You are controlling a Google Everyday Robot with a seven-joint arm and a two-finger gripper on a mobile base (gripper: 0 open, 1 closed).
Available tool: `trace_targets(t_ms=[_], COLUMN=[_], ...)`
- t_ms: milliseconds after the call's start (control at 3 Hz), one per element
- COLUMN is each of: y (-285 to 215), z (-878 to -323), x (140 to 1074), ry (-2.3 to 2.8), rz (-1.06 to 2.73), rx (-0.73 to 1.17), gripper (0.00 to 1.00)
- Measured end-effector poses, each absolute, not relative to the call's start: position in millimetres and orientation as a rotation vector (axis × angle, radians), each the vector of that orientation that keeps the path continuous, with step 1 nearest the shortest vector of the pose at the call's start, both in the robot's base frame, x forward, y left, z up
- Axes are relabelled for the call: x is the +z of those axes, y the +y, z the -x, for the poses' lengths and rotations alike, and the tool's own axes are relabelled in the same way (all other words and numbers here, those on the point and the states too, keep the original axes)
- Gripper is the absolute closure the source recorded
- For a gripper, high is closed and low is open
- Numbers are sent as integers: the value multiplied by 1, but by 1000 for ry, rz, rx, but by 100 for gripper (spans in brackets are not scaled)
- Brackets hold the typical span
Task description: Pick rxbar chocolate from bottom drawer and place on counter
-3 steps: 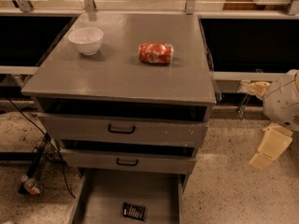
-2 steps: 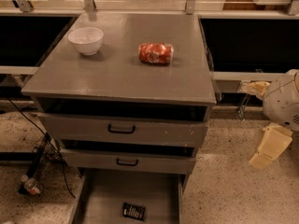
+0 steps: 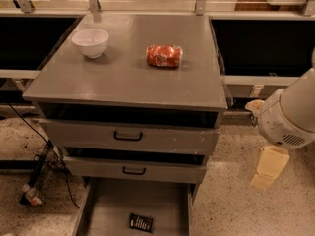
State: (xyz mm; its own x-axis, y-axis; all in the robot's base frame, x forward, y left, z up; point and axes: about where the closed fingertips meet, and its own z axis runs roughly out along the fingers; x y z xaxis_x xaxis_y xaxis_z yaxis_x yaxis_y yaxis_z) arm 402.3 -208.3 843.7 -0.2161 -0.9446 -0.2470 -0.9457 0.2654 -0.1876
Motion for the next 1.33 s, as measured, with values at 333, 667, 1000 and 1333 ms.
trace_targets(t_ms=[333,667,1000,1333], y=[-206,-206,-203,-198], z=[-401,-401,-399,-399], x=[830,830,821,801], ry=[2253,2253,2241,2237], rz=[1774,1774,1777,1769], rx=[-14,-14,8,33], gripper=[0,0,0,0])
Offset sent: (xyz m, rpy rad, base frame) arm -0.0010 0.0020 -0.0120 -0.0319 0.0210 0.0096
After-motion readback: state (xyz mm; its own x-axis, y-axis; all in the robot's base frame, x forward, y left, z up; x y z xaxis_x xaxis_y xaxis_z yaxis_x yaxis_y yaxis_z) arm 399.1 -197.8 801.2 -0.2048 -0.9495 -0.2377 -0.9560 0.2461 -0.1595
